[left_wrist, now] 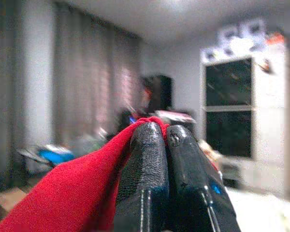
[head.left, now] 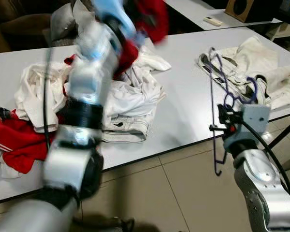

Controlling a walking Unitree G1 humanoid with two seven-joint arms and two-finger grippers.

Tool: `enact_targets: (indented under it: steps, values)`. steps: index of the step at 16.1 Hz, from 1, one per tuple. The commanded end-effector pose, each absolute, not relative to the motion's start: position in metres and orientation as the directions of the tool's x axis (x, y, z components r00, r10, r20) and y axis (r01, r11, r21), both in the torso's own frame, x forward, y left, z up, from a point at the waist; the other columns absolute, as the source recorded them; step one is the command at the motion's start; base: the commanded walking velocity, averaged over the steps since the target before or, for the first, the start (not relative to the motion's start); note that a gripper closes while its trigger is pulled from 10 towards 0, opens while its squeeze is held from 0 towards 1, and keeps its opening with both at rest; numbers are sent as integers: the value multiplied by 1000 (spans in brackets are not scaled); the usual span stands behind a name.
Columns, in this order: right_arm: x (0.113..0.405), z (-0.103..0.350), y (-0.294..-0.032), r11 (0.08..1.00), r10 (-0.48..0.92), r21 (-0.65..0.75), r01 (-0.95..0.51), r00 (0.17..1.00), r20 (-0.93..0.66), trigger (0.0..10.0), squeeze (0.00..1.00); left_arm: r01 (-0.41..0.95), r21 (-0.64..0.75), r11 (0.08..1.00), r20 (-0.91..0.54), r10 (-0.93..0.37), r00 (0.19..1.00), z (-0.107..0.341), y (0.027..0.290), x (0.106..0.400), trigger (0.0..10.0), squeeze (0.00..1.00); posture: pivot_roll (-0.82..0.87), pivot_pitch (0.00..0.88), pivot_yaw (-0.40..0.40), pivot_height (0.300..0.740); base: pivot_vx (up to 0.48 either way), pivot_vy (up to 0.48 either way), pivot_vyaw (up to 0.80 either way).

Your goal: Hang hanger

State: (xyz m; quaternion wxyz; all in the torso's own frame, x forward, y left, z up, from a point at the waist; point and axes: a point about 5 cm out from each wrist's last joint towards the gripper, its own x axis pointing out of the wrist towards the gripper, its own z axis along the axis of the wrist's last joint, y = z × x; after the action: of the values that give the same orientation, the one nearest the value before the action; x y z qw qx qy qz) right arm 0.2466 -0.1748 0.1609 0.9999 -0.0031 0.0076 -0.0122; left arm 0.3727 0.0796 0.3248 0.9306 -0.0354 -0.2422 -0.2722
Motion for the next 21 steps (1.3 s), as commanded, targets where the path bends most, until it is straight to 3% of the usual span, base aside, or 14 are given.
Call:
enact_targets:
  steps: [1, 3, 4, 5, 6, 7, 10, 11, 13, 15, 17, 18, 20, 21]
  values:
    - [245, 168, -178, 999, -46, -3, 46, 999, 20, 10000, 0, 561, 56, 826, 406, -532, 743, 313, 75, 374, 0, 0, -30, 15, 0, 740, 0, 0, 0]
    - [246, 166, -177, 999, -42, 3, 42, 999, 15, 10000, 0, 610, 50, 791, 190, -607, 771, 274, 66, 378, 0, 0, -16, 20, -14, 740, 0, 0, 0]
    - [247, 166, -175, 999, -32, 7, 32, 999, 11, 10000, 0, 615, -27, 788, 47, -613, 788, 247, 63, 379, 9020, 0, -12, 21, -18, 740, 0, 0, 0]
    - [248, 166, -173, 1000, -25, 8, 25, 1000, 11, 10000, 0, 584, -93, 806, -23, -588, 808, 230, 61, 380, 10000, 0, -12, 21, -22, 740, 0, 0, 0]
    - [249, 166, -173, 1000, -22, 9, 22, 1000, 12, 10000, 0, 568, -134, 812, -57, -579, 813, 221, 59, 379, 10000, 0, -13, 21, -23, 740, 0, 0, 0]
    - [250, 167, -173, 1000, -22, 10, 22, 1000, 14, 10000, 0, 551, -179, 815, -90, -571, 816, 215, 59, 380, 10000, 1000, -13, 21, -23, 740, 0, 0, 0]
    - [250, 169, -176, 999, -33, 15, 33, 999, 24, 10000, 0, 417, -261, 871, -149, -463, 874, 211, 70, 392, 10000, 1000, -23, 16, -15, 740, 0, 0, 0]
    - [249, 168, -176, 999, -34, 15, 33, 999, 23, 10000, 0, 421, -266, 867, -142, -467, 873, 214, 70, 392, 10000, 1000, -25, 15, -13, 740, 0, 0, 0]
    - [247, 168, -180, 999, -47, 14, 47, 999, 21, 10000, 0, 573, -244, 783, -19, -594, 804, 237, 59, 386, 10000, 1000, -28, 16, -10, 740, 0, 0, 0]
    - [247, 168, -188, 998, -62, 7, 62, 998, 19, 10000, 0, 661, -124, 740, 39, -662, 749, 251, 56, 379, 10000, 1000, -28, 16, -8, 740, 0, 0, 0]
    - [245, 169, -192, 998, -61, 5, 61, 998, 15, 10000, 0, 616, -8, 788, 147, -608, 780, 261, 69, 373, 10000, 1000, -31, 19, -2, 740, 0, 0, 0]
    - [243, 172, -191, 999, -33, 18, 33, 999, 26, 10000, 0, 577, -15, 817, 195, -563, 803, 260, 83, 366, 10000, 847, -32, 22, 1, 740, 0, 0, 0]
    - [239, 176, -184, 1000, 12, 10, -12, 999, 35, 10000, 0, 497, -1, 868, 214, -485, 848, 243, 110, 345, 10000, 0, -27, 31, -8, 740, 0, 0, 0]
    - [239, 176, -183, 1000, 17, 5, -17, 999, 35, 10000, 0, 473, 6, 881, 212, -463, 860, 237, 116, 339, 10000, 0, -25, 32, -10, 740, 0, 0, 0]
